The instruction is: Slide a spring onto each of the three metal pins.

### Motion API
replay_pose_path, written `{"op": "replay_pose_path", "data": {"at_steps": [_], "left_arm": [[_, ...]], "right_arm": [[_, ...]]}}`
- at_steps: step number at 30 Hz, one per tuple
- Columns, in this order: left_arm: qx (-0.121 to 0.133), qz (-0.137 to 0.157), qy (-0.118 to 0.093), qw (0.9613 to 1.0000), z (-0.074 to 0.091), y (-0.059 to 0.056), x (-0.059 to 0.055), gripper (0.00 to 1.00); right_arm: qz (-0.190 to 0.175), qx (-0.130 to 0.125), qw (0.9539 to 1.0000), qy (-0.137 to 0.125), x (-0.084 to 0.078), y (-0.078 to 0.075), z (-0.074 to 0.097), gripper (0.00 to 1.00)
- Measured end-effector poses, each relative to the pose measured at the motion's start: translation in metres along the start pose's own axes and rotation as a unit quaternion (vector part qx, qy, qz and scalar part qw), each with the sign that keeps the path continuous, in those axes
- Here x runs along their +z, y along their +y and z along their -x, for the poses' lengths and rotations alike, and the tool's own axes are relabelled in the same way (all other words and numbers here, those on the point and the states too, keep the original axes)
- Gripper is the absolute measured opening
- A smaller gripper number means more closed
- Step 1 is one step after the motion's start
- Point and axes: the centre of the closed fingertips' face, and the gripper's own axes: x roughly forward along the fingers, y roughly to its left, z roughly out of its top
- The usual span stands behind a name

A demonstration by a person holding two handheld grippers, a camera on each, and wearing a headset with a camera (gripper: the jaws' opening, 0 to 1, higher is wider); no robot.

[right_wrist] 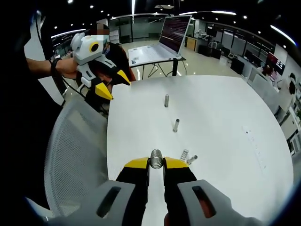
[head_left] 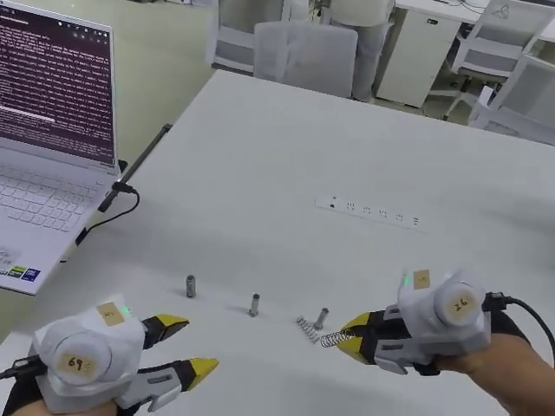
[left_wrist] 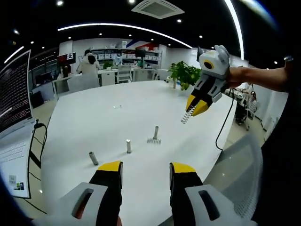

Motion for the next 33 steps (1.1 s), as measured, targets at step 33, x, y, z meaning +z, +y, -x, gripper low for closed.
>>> {"op": "replay_pose_path", "data": {"at_steps": [33], "left_arm": [[0.036,0.032,-0.002,0.9988,0.006,0.029,-0.015,0.44]], "right_arm": [[0.043,0.025,0.9972,0.055,0.039,-0.039,-0.081,0.08]]}}
